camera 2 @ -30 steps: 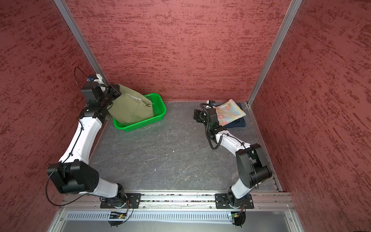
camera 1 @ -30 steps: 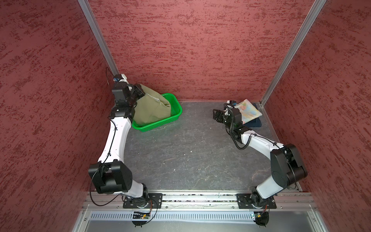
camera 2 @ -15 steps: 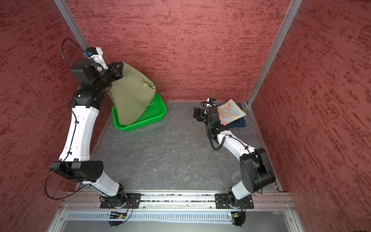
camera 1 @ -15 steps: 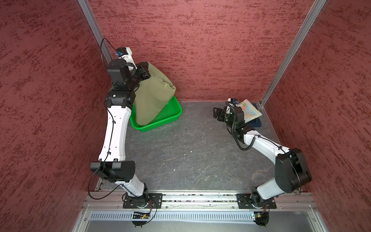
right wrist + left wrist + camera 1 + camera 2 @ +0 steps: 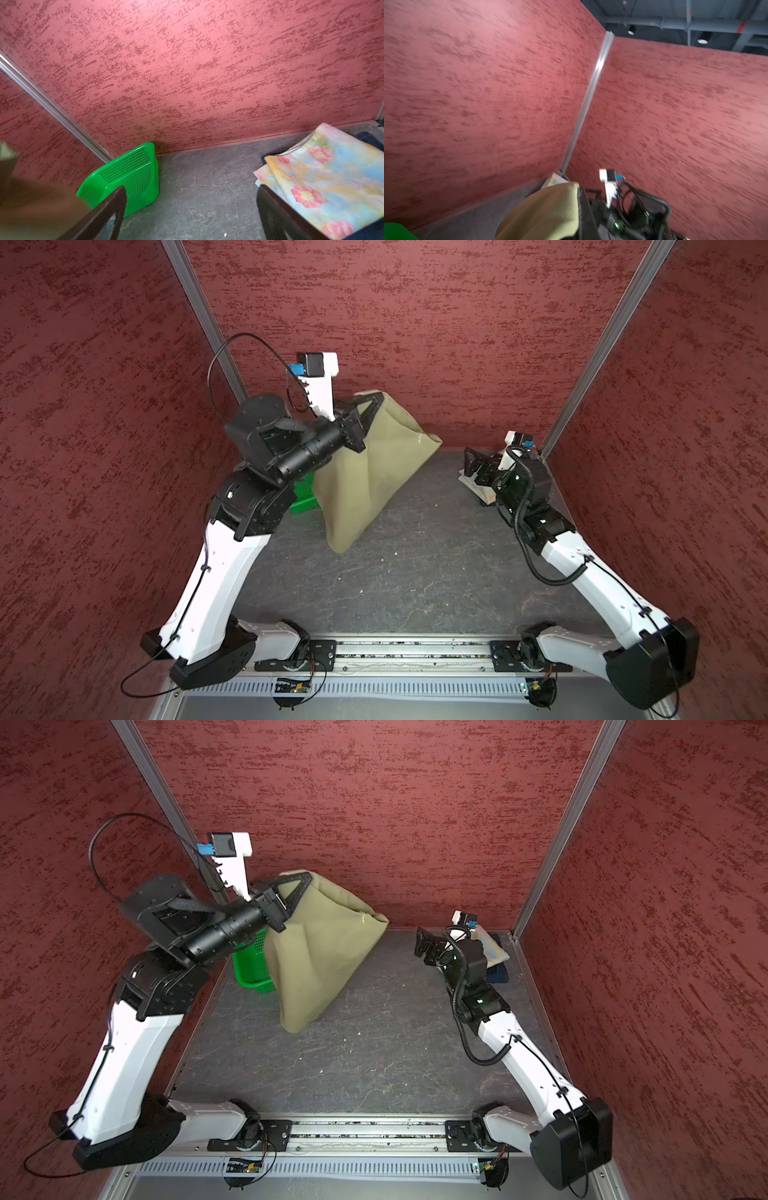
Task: Fold and stack the skirts
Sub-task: 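Lift the olive skirt out of the basket onto the table with the left gripper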
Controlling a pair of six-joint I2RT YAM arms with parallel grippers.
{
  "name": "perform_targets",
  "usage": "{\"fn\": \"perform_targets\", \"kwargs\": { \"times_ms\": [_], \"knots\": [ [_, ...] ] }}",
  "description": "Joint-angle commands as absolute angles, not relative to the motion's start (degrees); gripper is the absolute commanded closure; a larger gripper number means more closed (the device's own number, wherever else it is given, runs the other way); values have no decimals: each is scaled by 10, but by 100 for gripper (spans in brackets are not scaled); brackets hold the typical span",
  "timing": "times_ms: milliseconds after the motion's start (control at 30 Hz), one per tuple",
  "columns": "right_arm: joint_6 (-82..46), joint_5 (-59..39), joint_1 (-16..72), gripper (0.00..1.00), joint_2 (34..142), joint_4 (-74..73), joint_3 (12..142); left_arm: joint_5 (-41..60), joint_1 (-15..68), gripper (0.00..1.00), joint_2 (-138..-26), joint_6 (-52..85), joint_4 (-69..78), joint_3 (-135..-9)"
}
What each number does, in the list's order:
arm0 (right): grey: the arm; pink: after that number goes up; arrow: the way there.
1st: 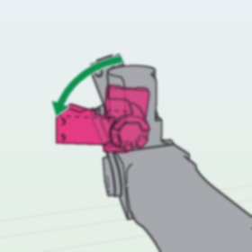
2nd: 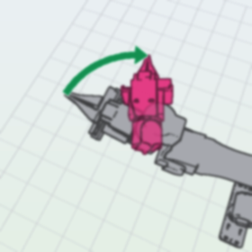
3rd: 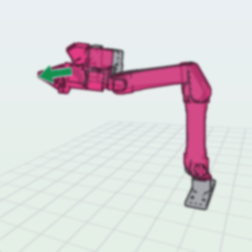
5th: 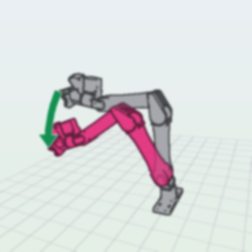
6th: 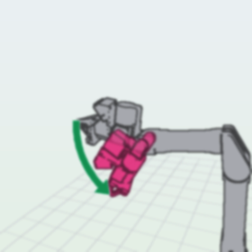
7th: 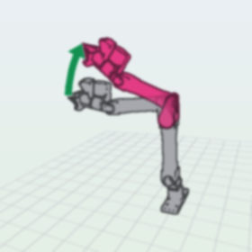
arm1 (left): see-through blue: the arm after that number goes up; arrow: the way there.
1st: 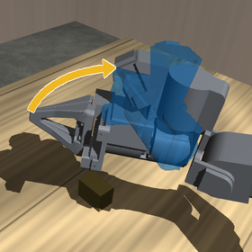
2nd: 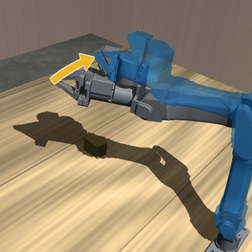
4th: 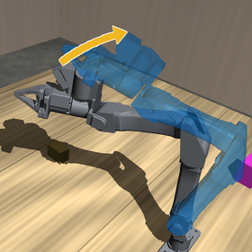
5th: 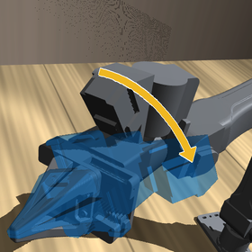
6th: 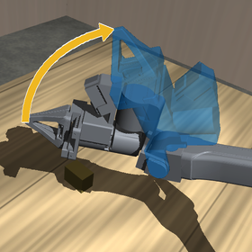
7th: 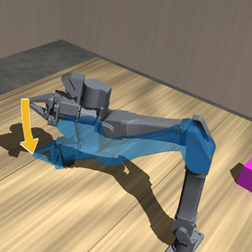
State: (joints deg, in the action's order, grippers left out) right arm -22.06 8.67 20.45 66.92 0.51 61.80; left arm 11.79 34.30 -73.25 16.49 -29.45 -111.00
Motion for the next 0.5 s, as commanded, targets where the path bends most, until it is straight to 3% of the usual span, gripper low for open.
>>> {"fn": "perform_targets", "kwargs": {
  "times_ms": [0, 167, 267, 367, 400, 433, 467],
  "knots": [
    [-226, 122, 180, 2, 656, 94, 639, 76, 367, 100, -712, 162, -271, -1054],
    [-264, 63, 119, 2, 647, 120, 614, 97, 328, 100, -768, 217, -224, -959],
    [-268, 48, 100, 2, 656, 121, 599, 129, 299, 100, -858, 252, -182, -933],
    [-264, 54, 97, 2, 673, 120, 588, 143, 275, 100, -998, 253, -178, -982],
    [-264, 53, 97, 2, 680, 120, 586, 155, 269, 82, -1043, 252, -184, -1016],
    [-263, 51, 96, 2, 687, 121, 584, 166, 263, 39, -1096, 250, -199, -1066],
    [-262, 50, 96, 1, 695, 126, 584, 170, 261, 23, -1140, 248, -233, -1120]
  ]
}}
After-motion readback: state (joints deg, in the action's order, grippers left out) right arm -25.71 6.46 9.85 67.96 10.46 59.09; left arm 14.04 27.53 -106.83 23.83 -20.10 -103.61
